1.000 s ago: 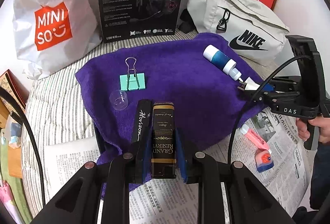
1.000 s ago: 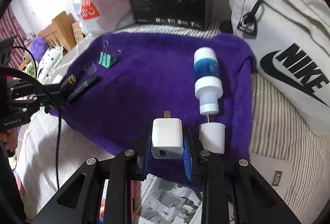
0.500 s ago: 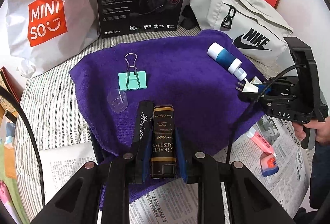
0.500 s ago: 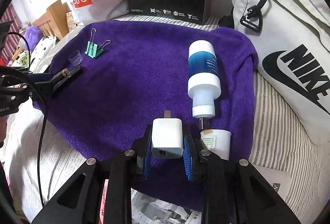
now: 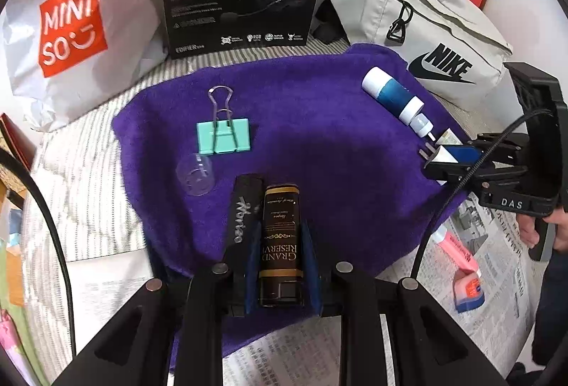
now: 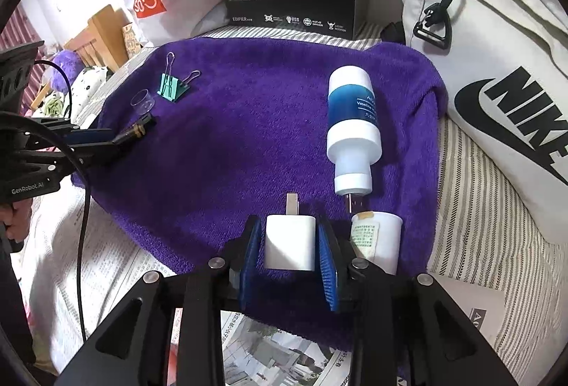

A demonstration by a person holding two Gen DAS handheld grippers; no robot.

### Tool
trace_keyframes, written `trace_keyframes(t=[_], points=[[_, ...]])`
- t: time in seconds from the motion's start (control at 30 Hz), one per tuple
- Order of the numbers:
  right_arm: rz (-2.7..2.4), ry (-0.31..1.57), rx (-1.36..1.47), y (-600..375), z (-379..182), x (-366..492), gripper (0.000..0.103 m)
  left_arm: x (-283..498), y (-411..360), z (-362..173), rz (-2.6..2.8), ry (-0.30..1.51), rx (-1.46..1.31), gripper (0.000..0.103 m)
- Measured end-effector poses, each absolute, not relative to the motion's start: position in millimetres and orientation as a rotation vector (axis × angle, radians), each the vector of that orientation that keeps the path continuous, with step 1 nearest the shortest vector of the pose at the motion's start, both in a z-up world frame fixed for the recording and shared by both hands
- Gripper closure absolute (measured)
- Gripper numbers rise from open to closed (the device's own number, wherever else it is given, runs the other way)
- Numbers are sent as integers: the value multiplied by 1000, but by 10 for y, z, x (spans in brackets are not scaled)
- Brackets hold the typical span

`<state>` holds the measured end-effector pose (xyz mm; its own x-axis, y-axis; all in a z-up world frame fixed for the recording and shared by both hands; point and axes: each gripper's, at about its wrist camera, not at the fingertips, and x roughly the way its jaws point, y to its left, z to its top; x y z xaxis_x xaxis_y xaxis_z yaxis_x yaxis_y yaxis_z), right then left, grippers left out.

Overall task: Organize rigid objects
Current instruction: 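Carry the tube and charger onto the purple towel and release both, then withdraw both open tools toward the pink highlighter on the newspaper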

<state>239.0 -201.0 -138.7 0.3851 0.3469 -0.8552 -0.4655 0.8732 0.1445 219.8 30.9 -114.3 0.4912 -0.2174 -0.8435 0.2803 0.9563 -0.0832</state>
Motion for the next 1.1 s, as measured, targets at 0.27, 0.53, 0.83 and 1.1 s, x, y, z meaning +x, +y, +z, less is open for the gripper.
trace_keyframes(t=[0.27, 0.53, 0.83, 1.1], points=[[475, 982, -138, -2077, -1176, 2257, 56, 2318, 203, -1236, -249, 1021, 88, 80], [451, 964, -107, -2224, -1106, 2164, 55, 2393, 157, -1288, -214, 1032, 132, 80], [432, 960, -85, -2285, -1053, 1956, 53, 2324, 136, -1289, -176, 1030, 140, 74], [452, 942, -99, -2329, -910, 1544, 53, 1984, 112, -1068, -131, 987, 156, 73]])
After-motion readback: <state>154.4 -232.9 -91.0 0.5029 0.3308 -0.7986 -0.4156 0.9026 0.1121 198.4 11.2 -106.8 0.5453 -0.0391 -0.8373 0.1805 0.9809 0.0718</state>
